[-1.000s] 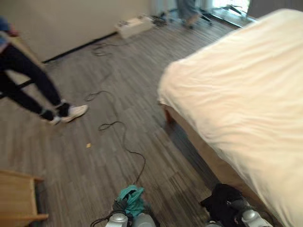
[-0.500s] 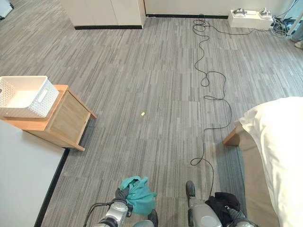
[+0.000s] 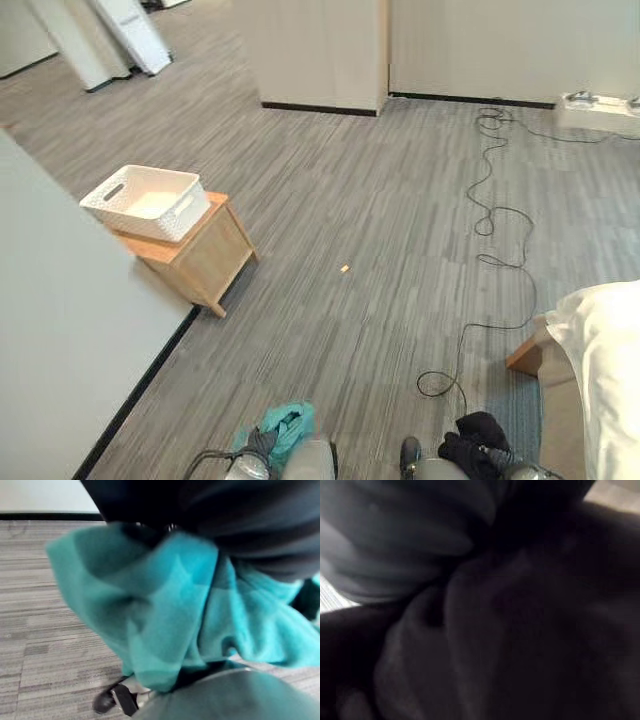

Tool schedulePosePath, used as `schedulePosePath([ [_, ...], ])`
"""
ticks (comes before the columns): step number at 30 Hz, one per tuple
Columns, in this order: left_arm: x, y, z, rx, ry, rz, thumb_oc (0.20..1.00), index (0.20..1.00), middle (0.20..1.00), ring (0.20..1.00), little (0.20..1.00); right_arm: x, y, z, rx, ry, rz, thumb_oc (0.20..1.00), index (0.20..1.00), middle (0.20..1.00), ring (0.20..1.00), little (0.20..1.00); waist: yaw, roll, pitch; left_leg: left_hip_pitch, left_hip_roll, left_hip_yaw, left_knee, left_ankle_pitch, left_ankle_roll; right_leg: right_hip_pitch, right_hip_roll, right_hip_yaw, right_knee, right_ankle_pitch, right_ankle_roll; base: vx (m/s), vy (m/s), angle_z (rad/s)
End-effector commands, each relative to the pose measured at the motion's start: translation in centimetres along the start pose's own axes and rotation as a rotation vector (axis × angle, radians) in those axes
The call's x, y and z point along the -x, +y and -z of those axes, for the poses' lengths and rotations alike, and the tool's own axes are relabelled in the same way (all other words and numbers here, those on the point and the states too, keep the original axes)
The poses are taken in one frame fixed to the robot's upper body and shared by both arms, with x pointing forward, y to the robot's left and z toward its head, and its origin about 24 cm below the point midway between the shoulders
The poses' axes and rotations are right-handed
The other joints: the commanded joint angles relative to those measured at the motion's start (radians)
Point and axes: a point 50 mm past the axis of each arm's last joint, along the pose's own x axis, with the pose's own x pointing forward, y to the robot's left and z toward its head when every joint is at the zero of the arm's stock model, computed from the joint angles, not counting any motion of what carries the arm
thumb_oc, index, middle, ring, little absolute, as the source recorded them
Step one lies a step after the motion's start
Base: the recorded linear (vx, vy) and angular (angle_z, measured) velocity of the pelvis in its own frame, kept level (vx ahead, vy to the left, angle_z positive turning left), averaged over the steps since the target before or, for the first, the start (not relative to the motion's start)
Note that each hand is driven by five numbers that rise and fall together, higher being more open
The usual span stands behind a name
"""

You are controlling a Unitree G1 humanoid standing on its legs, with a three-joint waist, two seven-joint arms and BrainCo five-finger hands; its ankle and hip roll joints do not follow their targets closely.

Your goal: Tidy up the quilt and then pick up the clothes from the bed and put them into the laundry hamper.

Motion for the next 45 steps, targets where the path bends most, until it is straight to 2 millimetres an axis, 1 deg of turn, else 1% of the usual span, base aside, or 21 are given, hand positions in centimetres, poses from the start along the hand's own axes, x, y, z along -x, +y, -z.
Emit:
schedulePosePath([
  [1, -0.1, 0.0, -2.1, 0.014, -0.091, -0.009, 0.2, 0.2, 0.2, 0.2, 0.2, 0.1, -0.7, 0.4, -0.039, -0.016, 0.013, 0.2, 0.2, 0.2, 0.2, 0.2, 0.011, 0.01, 0.023, -0.05, -0.021, 0.047, -0.354, 0.144, 0.041, 0.334, 0.012, -0.022, -0.108, -0.178, 0.078, 0.5, 0.213, -0.28],
  [6, 0.0, 0.2, 0.3, 0.062, 0.003, -0.004, 0.2, 0.2, 0.2, 0.2, 0.2, 0.3, 0.8, 2.2, -0.013, 0.059, -0.027, 0.2, 0.2, 0.2, 0.2, 0.2, 0.036, -0.049, -0.037, -0.012, -0.074, 0.052, -0.461, 0.175, 0.091, 0.367, -0.009, -0.031, 0.012, -0.207, 0.115, 0.54, 0.163, 0.14],
  [7, -0.1, 0.7, 0.6, -0.013, 0.018, 0.002, 0.2, 0.2, 0.2, 0.2, 0.2, 0.1, 0.6, 1.0, -0.028, 0.024, -0.023, 0.2, 0.2, 0.2, 0.2, 0.2, 0.037, -0.072, -0.038, 0.036, -0.092, 0.062, -0.477, 0.138, 0.118, 0.3, -0.014, -0.025, 0.21, -0.113, 0.174, 0.44, 0.158, 0.09],
  [8, -0.1, 0.7, 0.6, -0.013, 0.017, 0.002, 0.2, 0.2, 0.2, 0.2, 0.2, 0.1, 0.6, 0.9, -0.028, 0.023, -0.022, 0.2, 0.2, 0.2, 0.2, 0.2, 0.039, -0.07, -0.04, 0.033, -0.089, 0.063, -0.477, 0.139, 0.118, 0.296, -0.011, -0.023, 0.209, -0.111, 0.173, 0.42, 0.211, 0.01],
  [10, -0.1, 1.3, 0.6, -0.086, 0.019, 0.01, 0.2, 0.2, 0.2, 0.2, 0.2, -0.1, -0.3, -1.2, -0.027, -0.039, -0.01, 0.2, 0.2, 0.2, 0.2, 0.2, 0.012, -0.064, -0.011, 0.109, -0.088, 0.075, -0.494, 0.108, 0.144, 0.18, -0.038, -0.026, 0.452, 0.061, 0.222, 0.38, 0.236, -0.31],
  [11, -0.2, 1.9, 0.3, -0.139, 0.013, 0.006, 0.2, 0.2, 0.2, 0.2, 0.2, -0.2, -0.9, -3.1, -0.026, -0.096, 0.005, 0.2, 0.2, 0.2, 0.2, 0.2, -0.013, -0.02, 0.018, 0.207, -0.059, 0.074, -0.544, 0.093, 0.158, 0.035, -0.044, -0.053, 0.637, 0.078, 0.212, 0.39, 0.224, -0.28],
  [13, -0.3, 2.2, -0.2, -0.159, -0.002, -0.001, 0.2, 0.2, 0.2, 0.2, 0.2, -0.2, -1.0, -3.7, -0.024, -0.117, 0.009, 0.2, 0.2, 0.2, 0.2, 0.2, -0.028, -0.003, 0.034, 0.246, -0.053, 0.062, -0.559, 0.083, 0.157, -0.028, -0.035, -0.065, 0.667, 0.023, 0.196, 0.45, 0.152, 0.04],
  [15, -0.5, 2.5, -2.3, -0.189, -0.063, -0.019, 0.2, 0.2, 0.2, 0.2, 0.2, -0.1, -1.4, -4.8, -0.041, -0.165, 0.025, 0.2, 0.2, 0.2, 0.2, 0.2, -0.067, 0.006, 0.072, 0.332, -0.064, 0.009, -0.565, 0.037, 0.141, -0.116, 0.001, -0.06, 0.455, -0.046, 0.172, 0.67, 0.053, 0.34],
  [17, -0.6, 2.6, -4.3, -0.212, -0.122, -0.031, 0.2, 0.2, 0.2, 0.2, 0.2, -0.1, -2.1, -4.8, -0.085, -0.167, 0.073, 0.2, 0.2, 0.2, 0.2, 0.2, -0.106, 0.0, 0.075, 0.39, -0.07, -0.042, -0.565, -0.034, 0.103, -0.143, -0.041, 0.031, 0.026, 0.012, 0.189, 0.66, -0.077, 0.52],
  [19, -0.6, 2.8, -4.5, -0.212, -0.126, -0.057, 0.2, 0.2, 0.2, 0.2, 0.2, -0.1, -1.7, -4.4, -0.113, -0.163, 0.08, 0.2, 0.2, 0.2, 0.2, 0.2, -0.138, 0.01, 0.069, 0.456, -0.057, -0.058, -0.565, -0.086, 0.084, -0.19, -0.054, 0.115, -0.053, 0.082, 0.229, 0.62, -0.043, 1.13],
  [23, -0.5, 2.1, -3.6, -0.186, -0.105, -0.05, 0.2, 0.2, 0.2, 0.2, 0.2, -0.1, -1.5, -2.6, -0.068, -0.111, 0.08, 0.2, 0.2, 0.2, 0.2, 0.2, -0.144, 0.009, 0.038, 0.534, -0.042, -0.082, -0.508, -0.135, 0.078, -0.15, -0.049, 0.11, -0.014, 0.104, 0.216, 0.59, -0.136, 0.74],
  [24, -0.5, 1.9, -3.0, -0.17, -0.089, -0.049, 0.2, 0.2, 0.2, 0.2, 0.2, -0.1, -1.7, -2.2, -0.038, -0.098, 0.078, 0.2, 0.2, 0.2, 0.2, 0.2, -0.149, 0.022, 0.03, 0.524, -0.016, -0.093, -0.418, -0.101, 0.061, -0.131, -0.028, 0.101, 0.012, 0.096, 0.194, 0.76, -0.369, 0.62],
  [26, -0.4, 1.9, -1.6, -0.136, -0.054, -0.05, 0.2, 0.2, 0.2, 0.2, 0.2, -0.1, -2.6, -0.8, 0.01, -0.052, 0.097, 0.2, 0.2, 0.2, 0.2, 0.2, -0.107, 0.013, 0.058, 0.309, 0.04, -0.108, 0.054, 0.101, 0.047, -0.029, -0.028, 0.028, 0.035, 0.049, 0.105, 0.48, -0.359, 0.8],
  [30, -0.4, 2.8, -2.2, -0.105, -0.068, -0.103, 0.2, 0.2, 0.2, 0.2, 0.2, -0.2, -3.9, -1.8, -0.006, -0.071, 0.132, 0.2, 0.2, 0.2, 0.2, 0.2, -0.05, -0.033, 0.101, 0.1, 0.065, -0.044, 0.251, 0.078, 0.077, 0.067, -0.054, -0.032, -0.009, 0.0, 0.074, 0.31, -0.248, 0.34],
  [32, -0.4, 2.7, -2.6, -0.08, -0.081, -0.113, 0.2, 0.2, 0.2, 0.2, 0.2, -0.3, -3.9, -2.1, 0.001, -0.073, 0.127, 0.2, 0.2, 0.2, 0.2, 0.2, -0.013, -0.035, 0.099, 0.01, 0.041, 0.003, 0.181, 0.047, 0.062, 0.144, -0.063, -0.059, -0.06, -0.032, 0.087, 0.65, -0.037, 0.4],
  [33, -0.4, 2.3, -2.1, -0.065, -0.073, -0.095, 0.2, 0.2, 0.2, 0.2, 0.2, -0.3, -3.8, -2.0, 0.002, -0.073, 0.121, 0.2, 0.2, 0.2, 0.2, 0.2, 0.01, -0.022, 0.079, 0.003, 0.0, 0.074, -0.066, 0.029, 0.078, 0.21, -0.055, -0.074, -0.096, -0.059, 0.111, 0.78, 0.114, 0.32],
  [35, -0.3, 2.0, -1.9, -0.065, -0.067, -0.085, 0.2, 0.2, 0.2, 0.2, 0.2, -0.3, -3.8, -1.9, -0.004, -0.068, 0.118, 0.2, 0.2, 0.2, 0.2, 0.2, 0.019, -0.018, 0.069, 0.012, -0.012, 0.121, -0.177, 0.043, 0.08, 0.24, -0.058, -0.086, -0.107, -0.073, 0.121, 0.6, 0.12, 0.17],
  [36, -0.3, 1.8, -1.3, -0.08, -0.048, -0.071, 0.2, 0.2, 0.2, 0.2, 0.2, -0.3, -3.9, -2.0, -0.034, -0.072, 0.127, 0.2, 0.2, 0.2, 0.2, 0.2, 0.02, 0.001, 0.049, 0.008, 0.018, 0.267, -0.33, 0.095, 0.05, 0.299, -0.038, -0.116, -0.108, -0.128, 0.132, 0.45, 0.084, 0.21],
  [39, -0.2, 1.7, -0.1, -0.094, 0.002, -0.064, 0.2, 0.2, 0.2, 0.2, 0.2, -0.3, -3.7, -1.8, -0.046, -0.063, 0.116, 0.2, 0.2, 0.2, 0.2, 0.2, 0.015, -0.012, 0.027, 0.066, 0.006, 0.307, -0.397, 0.077, 0.063, 0.333, -0.038, -0.124, -0.108, -0.146, 0.147, 0.53, 0.09, 0.34],
  [41, -0.2, 2.1, 0.5, -0.082, 0.036, -0.073, 0.2, 0.2, 0.2, 0.2, 0.2, -0.3, -2.3, -1.8, -0.056, -0.054, 0.085, 0.2, 0.2, 0.2, 0.2, 0.2, 0.025, -0.065, 0.031, 0.087, -0.049, 0.27, -0.336, -0.01, 0.15, 0.262, -0.062, -0.141, 0.229, -0.11, 0.214, 0.68, 0.171, 0.29],
  [45, -0.3, 2.8, 0.1, -0.102, 0.026, -0.089, 0.2, 0.2, 0.2, 0.2, 0.2, -0.2, -1.7, -2.7, -0.049, -0.085, 0.064, 0.2, 0.2, 0.2, 0.2, 0.2, -0.005, -0.047, 0.074, 0.191, -0.063, 0.239, -0.36, -0.054, 0.189, 0.063, -0.099, -0.105, 0.593, 0.011, 0.259, 0.45, 0.131, 0.33],
])
